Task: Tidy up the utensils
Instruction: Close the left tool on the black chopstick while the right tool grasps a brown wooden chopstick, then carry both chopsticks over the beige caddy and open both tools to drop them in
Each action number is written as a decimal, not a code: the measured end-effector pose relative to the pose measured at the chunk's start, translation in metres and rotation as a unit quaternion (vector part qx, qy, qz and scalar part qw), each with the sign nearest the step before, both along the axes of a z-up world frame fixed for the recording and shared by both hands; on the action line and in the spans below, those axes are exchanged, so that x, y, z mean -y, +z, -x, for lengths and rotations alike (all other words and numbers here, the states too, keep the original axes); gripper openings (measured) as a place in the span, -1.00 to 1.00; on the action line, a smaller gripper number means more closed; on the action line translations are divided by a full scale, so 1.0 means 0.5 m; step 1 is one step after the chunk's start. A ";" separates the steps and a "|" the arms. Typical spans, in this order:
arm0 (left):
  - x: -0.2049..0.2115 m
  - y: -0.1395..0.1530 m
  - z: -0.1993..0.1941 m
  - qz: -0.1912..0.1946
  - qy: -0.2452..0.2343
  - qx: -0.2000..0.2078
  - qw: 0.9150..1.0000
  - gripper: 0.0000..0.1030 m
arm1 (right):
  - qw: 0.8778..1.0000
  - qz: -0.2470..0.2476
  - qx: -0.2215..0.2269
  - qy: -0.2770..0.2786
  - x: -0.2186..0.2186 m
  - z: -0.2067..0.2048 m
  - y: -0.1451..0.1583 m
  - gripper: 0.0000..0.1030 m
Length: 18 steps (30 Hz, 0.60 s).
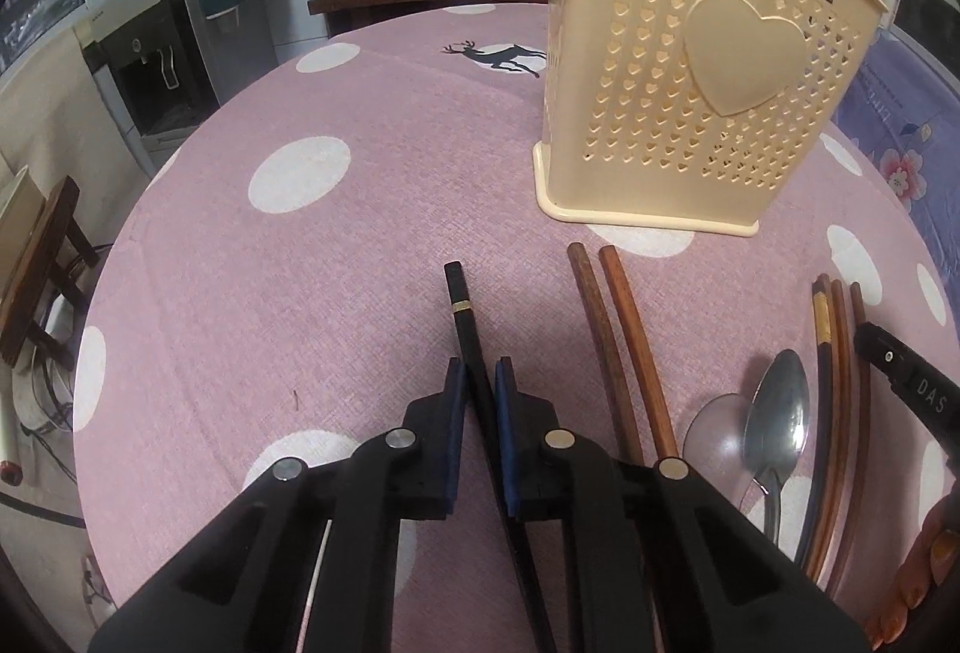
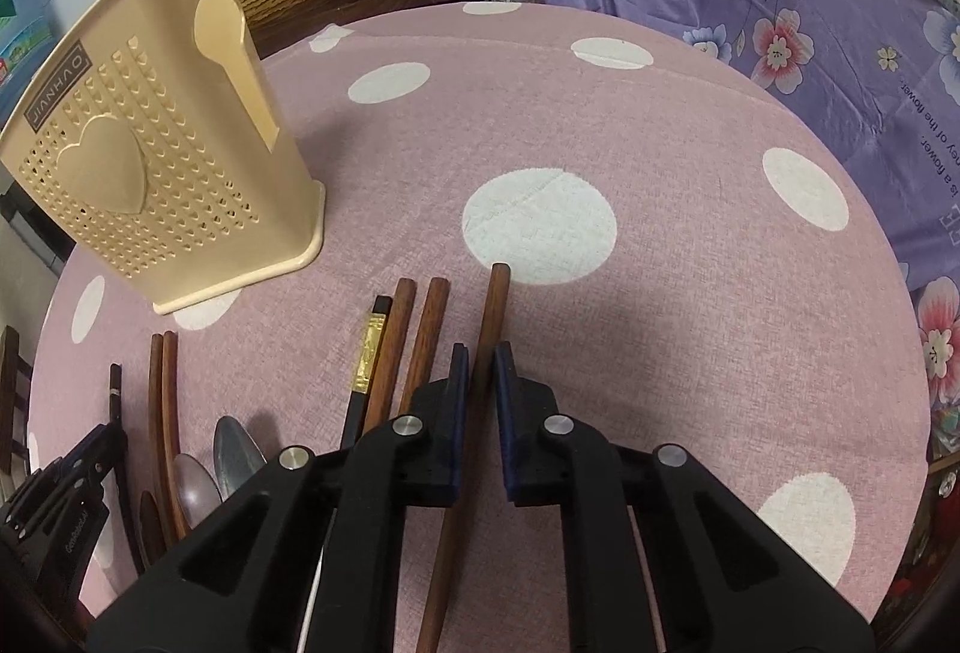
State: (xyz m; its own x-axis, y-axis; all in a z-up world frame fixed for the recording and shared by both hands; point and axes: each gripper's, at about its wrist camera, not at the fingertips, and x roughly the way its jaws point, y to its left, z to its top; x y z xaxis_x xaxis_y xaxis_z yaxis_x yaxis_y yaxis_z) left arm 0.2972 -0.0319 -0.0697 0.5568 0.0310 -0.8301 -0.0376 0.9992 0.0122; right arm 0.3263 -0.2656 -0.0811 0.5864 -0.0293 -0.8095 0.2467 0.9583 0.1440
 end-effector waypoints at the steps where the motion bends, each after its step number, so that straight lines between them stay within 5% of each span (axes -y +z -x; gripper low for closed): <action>1: -0.001 0.001 -0.002 0.004 0.001 -0.002 1.000 -0.79 | 1.000 -0.001 0.000 0.000 0.001 -0.002 0.000 -0.81; 11: 0.002 0.003 -0.032 0.035 0.009 -0.011 0.999 -0.83 | 0.999 -0.043 0.007 -0.006 0.026 -0.020 0.001 -0.84; 18: -0.032 0.059 -0.022 0.085 0.008 0.028 0.996 -0.84 | 0.995 -0.056 0.079 0.015 0.039 0.012 0.069 -0.85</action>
